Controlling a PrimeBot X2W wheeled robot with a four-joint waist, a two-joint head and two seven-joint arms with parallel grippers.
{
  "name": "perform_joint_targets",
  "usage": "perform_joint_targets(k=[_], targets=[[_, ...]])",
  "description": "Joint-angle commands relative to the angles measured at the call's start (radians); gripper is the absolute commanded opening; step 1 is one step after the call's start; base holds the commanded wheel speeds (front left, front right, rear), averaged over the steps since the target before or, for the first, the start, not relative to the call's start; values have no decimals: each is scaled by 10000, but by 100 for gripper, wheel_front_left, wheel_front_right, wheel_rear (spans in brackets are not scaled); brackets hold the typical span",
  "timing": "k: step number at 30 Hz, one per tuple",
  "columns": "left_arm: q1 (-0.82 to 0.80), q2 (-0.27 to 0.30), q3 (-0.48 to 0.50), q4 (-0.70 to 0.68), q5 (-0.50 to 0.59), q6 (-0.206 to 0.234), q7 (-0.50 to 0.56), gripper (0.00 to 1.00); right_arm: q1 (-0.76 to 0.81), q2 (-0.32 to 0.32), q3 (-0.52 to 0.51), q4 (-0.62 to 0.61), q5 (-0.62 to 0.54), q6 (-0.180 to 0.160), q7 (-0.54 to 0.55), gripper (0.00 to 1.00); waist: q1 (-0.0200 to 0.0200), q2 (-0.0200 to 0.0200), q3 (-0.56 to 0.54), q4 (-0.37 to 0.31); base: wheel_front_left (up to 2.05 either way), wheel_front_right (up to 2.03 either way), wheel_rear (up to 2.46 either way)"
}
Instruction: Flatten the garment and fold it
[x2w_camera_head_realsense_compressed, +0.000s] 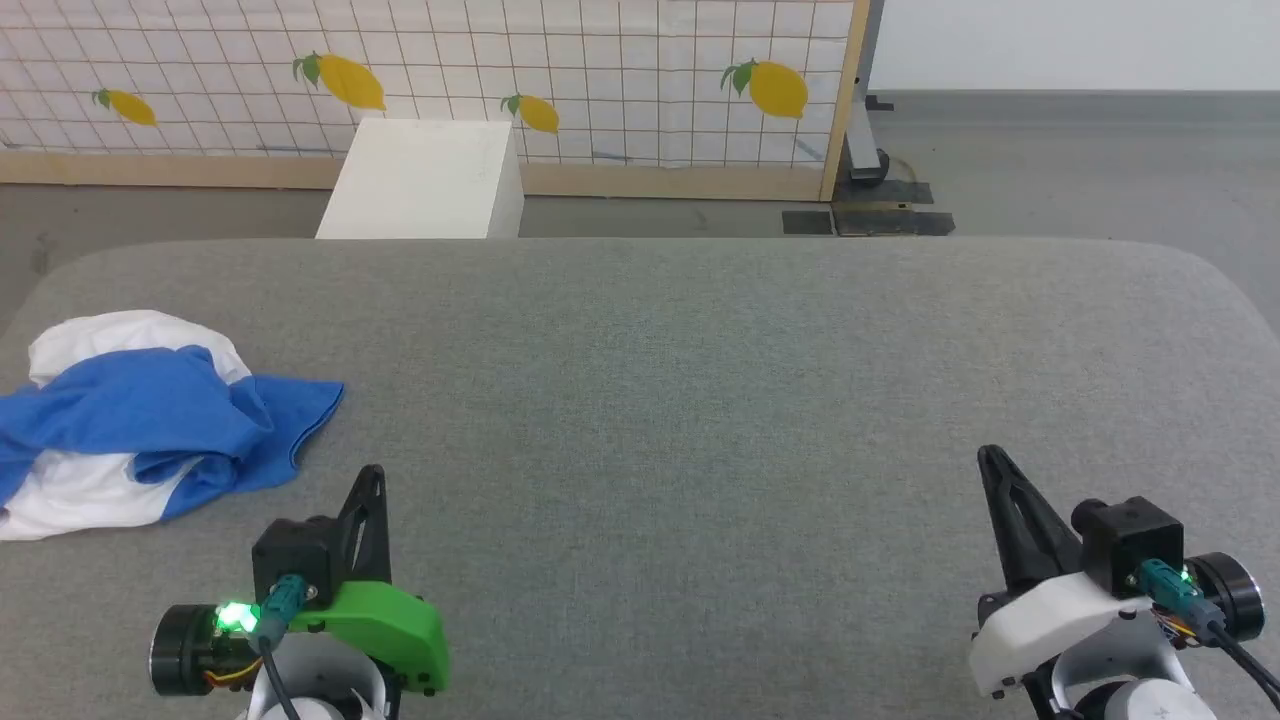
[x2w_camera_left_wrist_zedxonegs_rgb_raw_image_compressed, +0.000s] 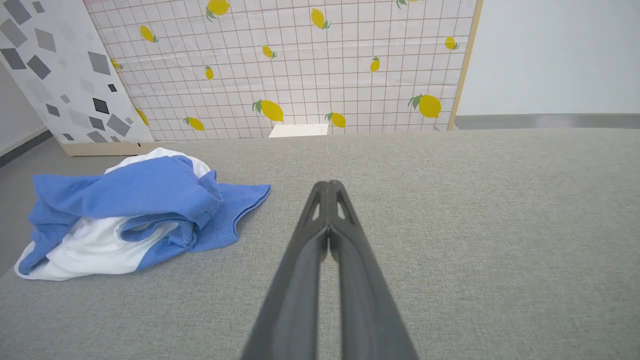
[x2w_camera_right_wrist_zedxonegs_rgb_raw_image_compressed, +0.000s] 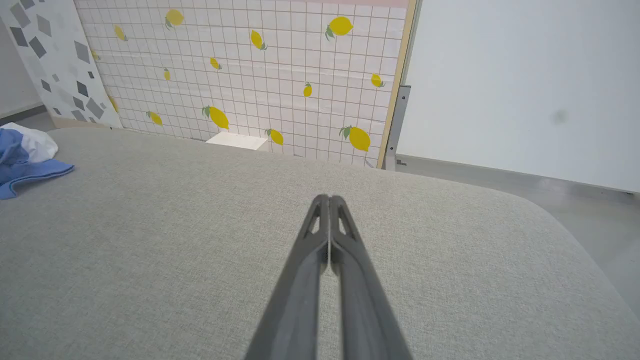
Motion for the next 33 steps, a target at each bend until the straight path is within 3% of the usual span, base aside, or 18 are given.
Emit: perform_joint_targets(k=[1,14,15,33], targets=[[-83,-43,26,-30,103,72,14,0,-154,20,16,-51,-62,-15,28,0,0,0,0,0,0,0,0],[-83,-43,26,-30,103,72,14,0,-154,20,16,-51,-62,-15,28,0,0,0,0,0,0,0,0],[0,0,-2,0,-1,0,0,100,0,0,0,0,1,0,0,100,0,0,0,0,0,0,0],[-108,10,-202,226,-281,174,-270,100,22,0,-47,119,217,-2,-268,100,0,0,-1,207,0,0,0]])
